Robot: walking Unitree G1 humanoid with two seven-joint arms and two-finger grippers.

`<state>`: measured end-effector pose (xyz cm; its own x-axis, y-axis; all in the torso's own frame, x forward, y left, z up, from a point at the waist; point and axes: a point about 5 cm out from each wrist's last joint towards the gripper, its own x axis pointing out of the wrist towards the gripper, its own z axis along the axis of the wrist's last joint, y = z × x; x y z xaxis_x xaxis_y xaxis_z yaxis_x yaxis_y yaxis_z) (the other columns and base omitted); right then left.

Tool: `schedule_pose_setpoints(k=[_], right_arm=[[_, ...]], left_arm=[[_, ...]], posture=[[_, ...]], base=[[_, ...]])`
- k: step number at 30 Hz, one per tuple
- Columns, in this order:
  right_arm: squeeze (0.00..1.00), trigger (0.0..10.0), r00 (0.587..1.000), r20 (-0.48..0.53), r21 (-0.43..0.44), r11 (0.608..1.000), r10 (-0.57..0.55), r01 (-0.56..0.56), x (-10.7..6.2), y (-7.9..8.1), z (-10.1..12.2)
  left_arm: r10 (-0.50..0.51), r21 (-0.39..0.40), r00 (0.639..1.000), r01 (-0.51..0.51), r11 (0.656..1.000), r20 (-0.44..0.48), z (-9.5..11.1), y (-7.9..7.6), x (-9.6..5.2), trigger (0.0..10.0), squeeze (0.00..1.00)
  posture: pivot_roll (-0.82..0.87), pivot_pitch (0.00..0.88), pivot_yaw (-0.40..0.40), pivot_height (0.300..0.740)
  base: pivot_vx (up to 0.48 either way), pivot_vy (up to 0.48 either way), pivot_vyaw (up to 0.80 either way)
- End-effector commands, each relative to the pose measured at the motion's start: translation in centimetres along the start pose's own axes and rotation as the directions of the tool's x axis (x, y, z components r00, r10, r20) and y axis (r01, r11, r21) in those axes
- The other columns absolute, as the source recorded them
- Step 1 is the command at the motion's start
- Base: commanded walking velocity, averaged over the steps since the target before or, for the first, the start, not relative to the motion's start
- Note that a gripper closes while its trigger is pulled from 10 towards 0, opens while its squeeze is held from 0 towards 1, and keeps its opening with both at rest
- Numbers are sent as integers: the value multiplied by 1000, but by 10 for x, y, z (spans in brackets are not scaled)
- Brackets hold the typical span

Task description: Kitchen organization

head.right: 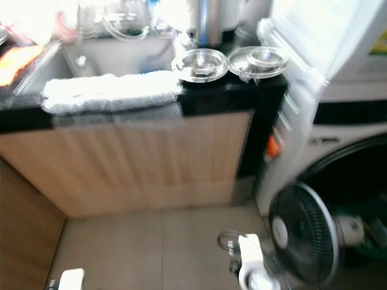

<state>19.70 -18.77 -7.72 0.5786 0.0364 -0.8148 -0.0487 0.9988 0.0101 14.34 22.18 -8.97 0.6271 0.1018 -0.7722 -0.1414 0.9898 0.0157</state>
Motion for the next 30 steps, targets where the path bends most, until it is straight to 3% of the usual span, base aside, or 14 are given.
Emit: schedule_pose_setpoints(k=[1, 30], right_arm=[[0, 10000, 1000, -11, 10, 1000, -24, 24, -1, -5, -5], [0, 10000, 1000, 1, 12, 1000, -6, 6, -2, -6, -4]], left_arm=[[-25, 15, 1000, 25, 1000, -5, -1, -4, 0, 10000, 0], [-17, 6, 1000, 17, 1000, 7, 5, -2, 2, 10000, 0]], posture=[[-103, 0, 61, 740], [-88, 0, 53, 740]], base=[[281, 0, 0], [284, 0, 58]])
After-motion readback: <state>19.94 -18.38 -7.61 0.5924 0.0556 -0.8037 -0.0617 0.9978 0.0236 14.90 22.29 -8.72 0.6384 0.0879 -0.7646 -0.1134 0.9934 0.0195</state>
